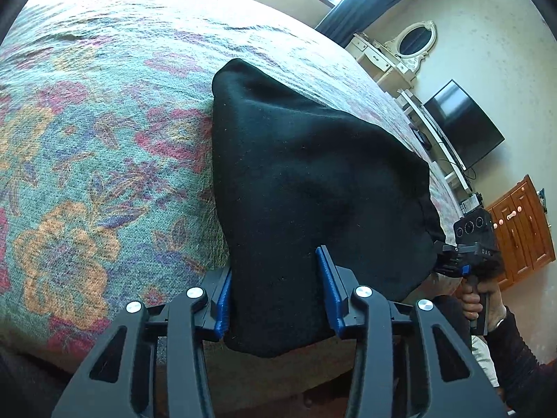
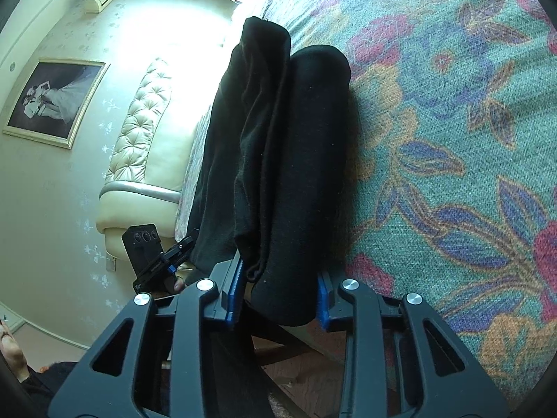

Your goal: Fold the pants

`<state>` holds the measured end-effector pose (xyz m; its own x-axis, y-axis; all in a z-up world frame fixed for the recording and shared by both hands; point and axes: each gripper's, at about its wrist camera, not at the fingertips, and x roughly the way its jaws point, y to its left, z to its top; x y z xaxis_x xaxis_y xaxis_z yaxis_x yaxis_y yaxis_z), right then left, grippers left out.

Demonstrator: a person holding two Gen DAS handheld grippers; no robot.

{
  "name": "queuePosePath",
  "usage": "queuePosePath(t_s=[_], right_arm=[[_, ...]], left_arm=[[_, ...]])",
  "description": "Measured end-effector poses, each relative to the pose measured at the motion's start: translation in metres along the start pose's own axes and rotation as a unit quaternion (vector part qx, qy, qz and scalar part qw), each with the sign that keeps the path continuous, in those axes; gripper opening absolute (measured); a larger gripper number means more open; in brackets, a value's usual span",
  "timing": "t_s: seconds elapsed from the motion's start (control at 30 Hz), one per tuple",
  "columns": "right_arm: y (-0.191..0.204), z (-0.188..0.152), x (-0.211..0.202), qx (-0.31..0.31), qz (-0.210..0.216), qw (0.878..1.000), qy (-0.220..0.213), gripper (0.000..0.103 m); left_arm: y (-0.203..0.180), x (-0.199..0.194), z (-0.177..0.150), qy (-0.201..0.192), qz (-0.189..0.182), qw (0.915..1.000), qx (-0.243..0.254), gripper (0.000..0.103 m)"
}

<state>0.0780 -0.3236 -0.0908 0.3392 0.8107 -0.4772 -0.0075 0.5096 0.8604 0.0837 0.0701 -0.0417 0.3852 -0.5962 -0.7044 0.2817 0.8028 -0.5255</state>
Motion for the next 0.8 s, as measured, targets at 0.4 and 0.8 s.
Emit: queuePosePath(t_s=[0.4,0.8], right_arm=[[0.001,0.033,-0.025,0.013,-0.037,0.998,-0.056,0.09],[-0.002,0.095,0.02,0.042,0.013,0.997,-0.056,0.097]], left_arm=[[0.022,-0.006,0.019,0.003,0.0,1.0,-0.008,0.076],[0.053,0.037,0.083,0.013,-0.073,0.9933,-0.089,0.076]])
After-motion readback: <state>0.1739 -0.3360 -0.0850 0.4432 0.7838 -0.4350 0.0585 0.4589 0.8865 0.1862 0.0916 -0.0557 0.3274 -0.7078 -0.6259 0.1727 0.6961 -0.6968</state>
